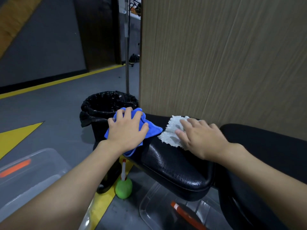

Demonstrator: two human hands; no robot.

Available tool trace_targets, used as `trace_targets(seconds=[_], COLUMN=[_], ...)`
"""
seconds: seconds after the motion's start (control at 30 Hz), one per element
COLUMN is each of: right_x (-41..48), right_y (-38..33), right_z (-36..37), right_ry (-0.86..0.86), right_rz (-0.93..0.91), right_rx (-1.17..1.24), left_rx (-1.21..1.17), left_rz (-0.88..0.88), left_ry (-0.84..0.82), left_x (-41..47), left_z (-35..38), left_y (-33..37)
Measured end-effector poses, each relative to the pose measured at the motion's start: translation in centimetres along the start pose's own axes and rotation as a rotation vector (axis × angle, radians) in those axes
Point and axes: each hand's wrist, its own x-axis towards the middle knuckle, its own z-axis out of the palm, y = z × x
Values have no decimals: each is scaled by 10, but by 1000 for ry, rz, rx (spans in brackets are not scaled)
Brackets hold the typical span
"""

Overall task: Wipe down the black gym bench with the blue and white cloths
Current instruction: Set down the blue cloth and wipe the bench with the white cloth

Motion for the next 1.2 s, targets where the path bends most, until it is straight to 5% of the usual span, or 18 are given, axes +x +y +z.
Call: trace_targets(seconds=[0.3, 0.4, 0.57, 0.73, 0.93, 1.2], right_x=[-9, -17, -37, -13, 25, 14], right_y=[26, 30, 36, 11, -19, -37], right_z=[-11, -16, -39, -28, 21, 15], right_ry=[-9, 65, -123, 197, -152, -191], right_rz=[-9, 1, 91, -24, 8, -130], right_rx=[150, -11, -124, 214, 245, 208], left_rx=[11, 16, 19, -44, -167, -291], left_rz=[14, 8, -2, 11, -14, -150], left_ry=[1, -9, -26, -41, -150, 18], left_x=[-1, -1, -1, -1, 1, 11], left_z=[0, -1, -3, -5, -9, 4], left_y=[0, 1, 3, -1, -11, -8])
